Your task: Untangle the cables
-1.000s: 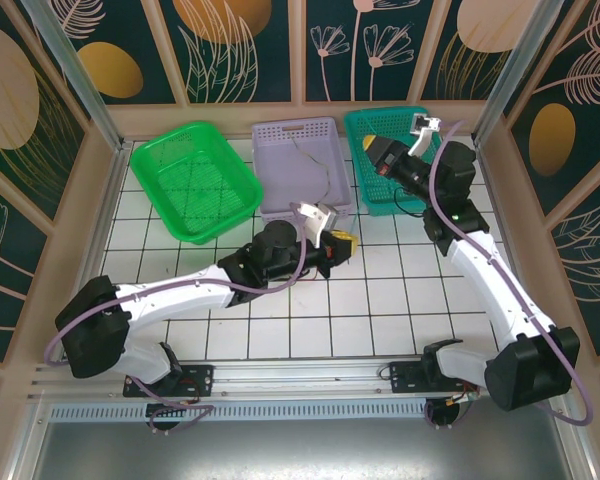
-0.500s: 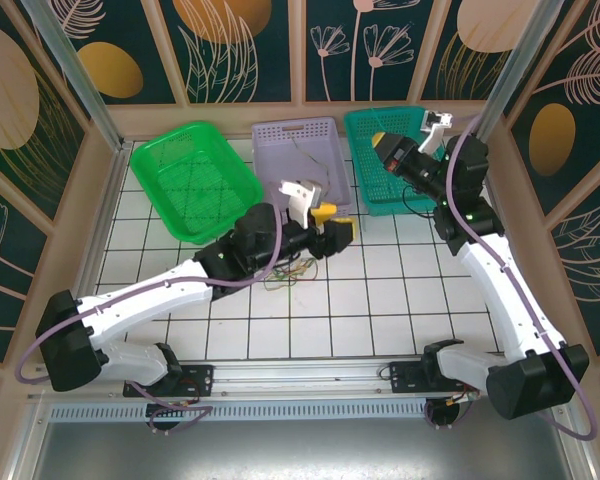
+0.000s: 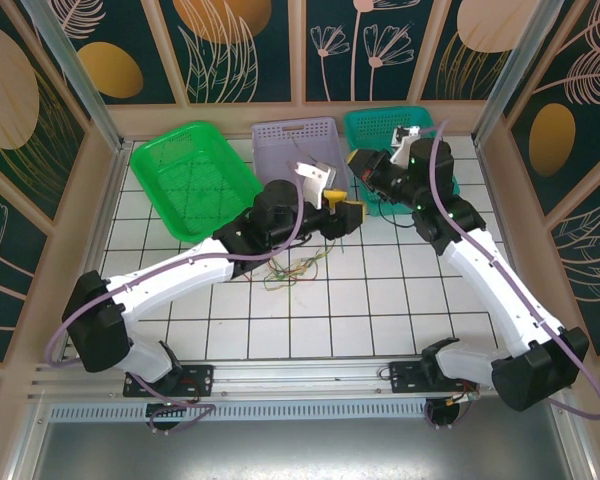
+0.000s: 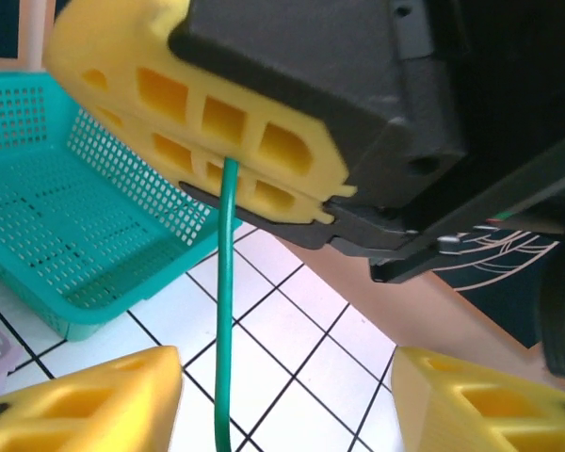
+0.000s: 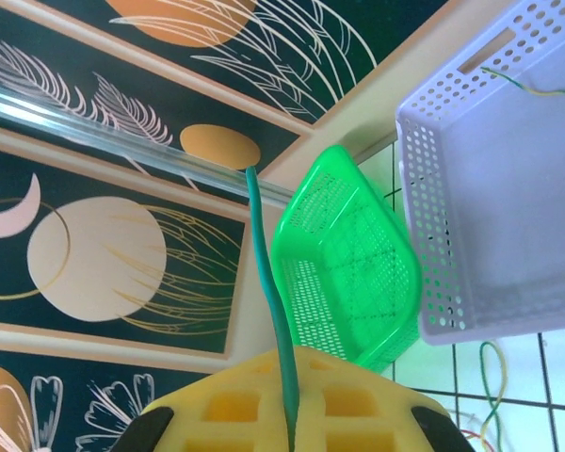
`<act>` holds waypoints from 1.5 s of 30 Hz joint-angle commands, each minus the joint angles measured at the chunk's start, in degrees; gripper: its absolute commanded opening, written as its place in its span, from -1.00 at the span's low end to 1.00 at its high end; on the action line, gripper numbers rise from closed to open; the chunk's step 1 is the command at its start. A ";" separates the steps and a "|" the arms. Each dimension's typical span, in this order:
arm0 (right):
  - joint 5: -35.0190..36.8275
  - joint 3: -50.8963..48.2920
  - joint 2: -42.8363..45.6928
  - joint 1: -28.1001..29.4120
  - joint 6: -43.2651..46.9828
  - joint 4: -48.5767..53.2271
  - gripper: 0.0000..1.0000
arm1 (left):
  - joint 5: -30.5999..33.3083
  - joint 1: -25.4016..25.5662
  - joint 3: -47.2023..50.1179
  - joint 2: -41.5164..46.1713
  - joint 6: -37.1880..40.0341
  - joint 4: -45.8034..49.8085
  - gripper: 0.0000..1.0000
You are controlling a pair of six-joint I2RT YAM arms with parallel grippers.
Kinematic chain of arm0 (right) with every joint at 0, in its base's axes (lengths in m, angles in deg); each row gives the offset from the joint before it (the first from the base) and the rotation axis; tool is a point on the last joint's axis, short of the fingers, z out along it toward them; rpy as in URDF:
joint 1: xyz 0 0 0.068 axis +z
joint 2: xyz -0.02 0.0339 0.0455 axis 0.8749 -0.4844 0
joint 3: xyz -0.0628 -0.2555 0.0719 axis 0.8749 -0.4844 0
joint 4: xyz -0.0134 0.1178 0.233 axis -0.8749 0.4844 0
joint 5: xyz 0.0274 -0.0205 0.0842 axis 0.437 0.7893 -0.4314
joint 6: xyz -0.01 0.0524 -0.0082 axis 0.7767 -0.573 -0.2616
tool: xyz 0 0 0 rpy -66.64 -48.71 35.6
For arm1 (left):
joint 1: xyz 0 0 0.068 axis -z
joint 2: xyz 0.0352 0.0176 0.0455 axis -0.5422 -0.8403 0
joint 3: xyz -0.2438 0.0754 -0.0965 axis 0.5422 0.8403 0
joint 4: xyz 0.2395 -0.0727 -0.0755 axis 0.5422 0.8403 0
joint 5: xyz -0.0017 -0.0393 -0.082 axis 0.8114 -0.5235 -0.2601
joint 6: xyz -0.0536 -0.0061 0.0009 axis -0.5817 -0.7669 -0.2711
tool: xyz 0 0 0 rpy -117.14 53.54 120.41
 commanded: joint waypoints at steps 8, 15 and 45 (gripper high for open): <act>0.17 1.76 0.53 0.14 -4.00 0.74 -1.00 | 2.61 -0.19 -1.00 1.60 -0.01 1.24 -1.00; 2.77 5.66 1.27 -1.05 2.02 2.55 0.12 | 2.51 -4.35 0.80 5.16 -4.67 5.43 -1.00; 8.82 -5.56 6.16 4.65 10.23 13.33 0.25 | 10.18 -46.69 -21.23 -19.14 -9.87 34.58 0.15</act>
